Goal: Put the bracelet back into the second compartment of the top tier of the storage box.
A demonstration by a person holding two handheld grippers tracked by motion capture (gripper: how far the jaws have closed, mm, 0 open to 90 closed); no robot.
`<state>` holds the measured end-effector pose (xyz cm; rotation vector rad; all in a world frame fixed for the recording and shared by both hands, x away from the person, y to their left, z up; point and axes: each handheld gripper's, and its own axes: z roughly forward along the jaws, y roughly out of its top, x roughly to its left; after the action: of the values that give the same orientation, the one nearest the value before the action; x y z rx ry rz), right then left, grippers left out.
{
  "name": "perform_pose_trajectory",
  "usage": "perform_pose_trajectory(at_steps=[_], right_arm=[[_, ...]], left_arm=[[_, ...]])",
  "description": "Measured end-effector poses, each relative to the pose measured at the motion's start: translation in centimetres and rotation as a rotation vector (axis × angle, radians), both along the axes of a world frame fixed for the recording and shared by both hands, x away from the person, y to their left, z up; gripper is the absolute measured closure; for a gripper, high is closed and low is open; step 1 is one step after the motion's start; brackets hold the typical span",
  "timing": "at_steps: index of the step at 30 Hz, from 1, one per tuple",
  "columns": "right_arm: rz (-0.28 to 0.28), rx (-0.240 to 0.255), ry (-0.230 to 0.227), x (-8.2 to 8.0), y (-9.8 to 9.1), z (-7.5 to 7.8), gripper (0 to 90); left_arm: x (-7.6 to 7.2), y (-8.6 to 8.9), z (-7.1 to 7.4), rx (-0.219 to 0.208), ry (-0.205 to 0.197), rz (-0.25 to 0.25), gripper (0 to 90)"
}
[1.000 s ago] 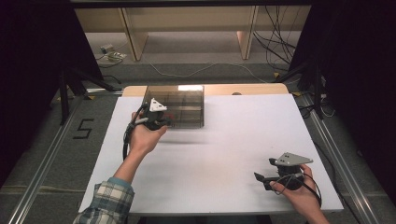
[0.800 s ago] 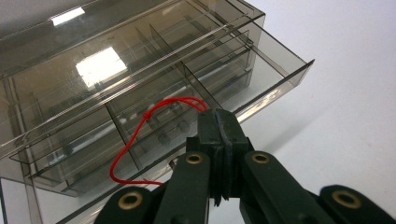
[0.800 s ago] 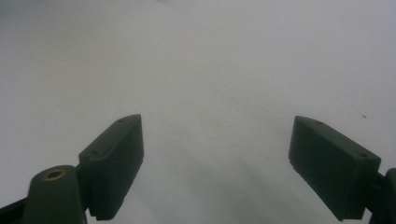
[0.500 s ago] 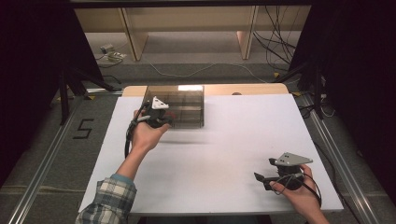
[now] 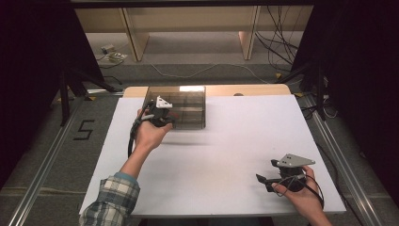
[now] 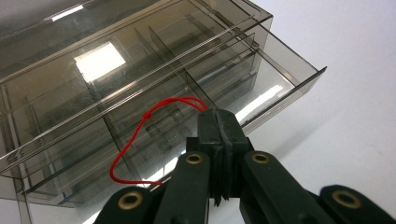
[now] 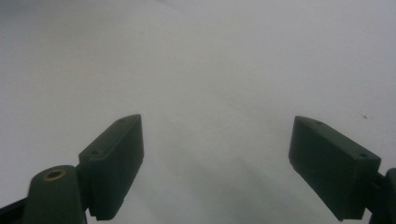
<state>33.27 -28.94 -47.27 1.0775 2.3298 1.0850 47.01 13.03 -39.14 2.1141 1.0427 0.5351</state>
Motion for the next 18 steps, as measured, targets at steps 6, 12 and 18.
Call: perform_pose_trajectory(at_steps=[6, 12, 18], right_arm=[[0.0, 0.0, 0.001, 0.0, 0.0, 0.0, 18.9], [0.0, 0.003, -0.001, 0.0, 0.01, -0.02, 18.9], [0.0, 0.004, -0.002, 0.0, 0.03, -0.02, 18.8]], left_arm=[[0.25, -0.08, -0.09, 0.001, 0.003, 0.002, 89.9], [0.55, -0.2, -0.03, 0.004, 0.005, 0.002, 89.9], [0.81, -0.43, -0.11, 0.007, 0.006, 0.0, 89.9]])
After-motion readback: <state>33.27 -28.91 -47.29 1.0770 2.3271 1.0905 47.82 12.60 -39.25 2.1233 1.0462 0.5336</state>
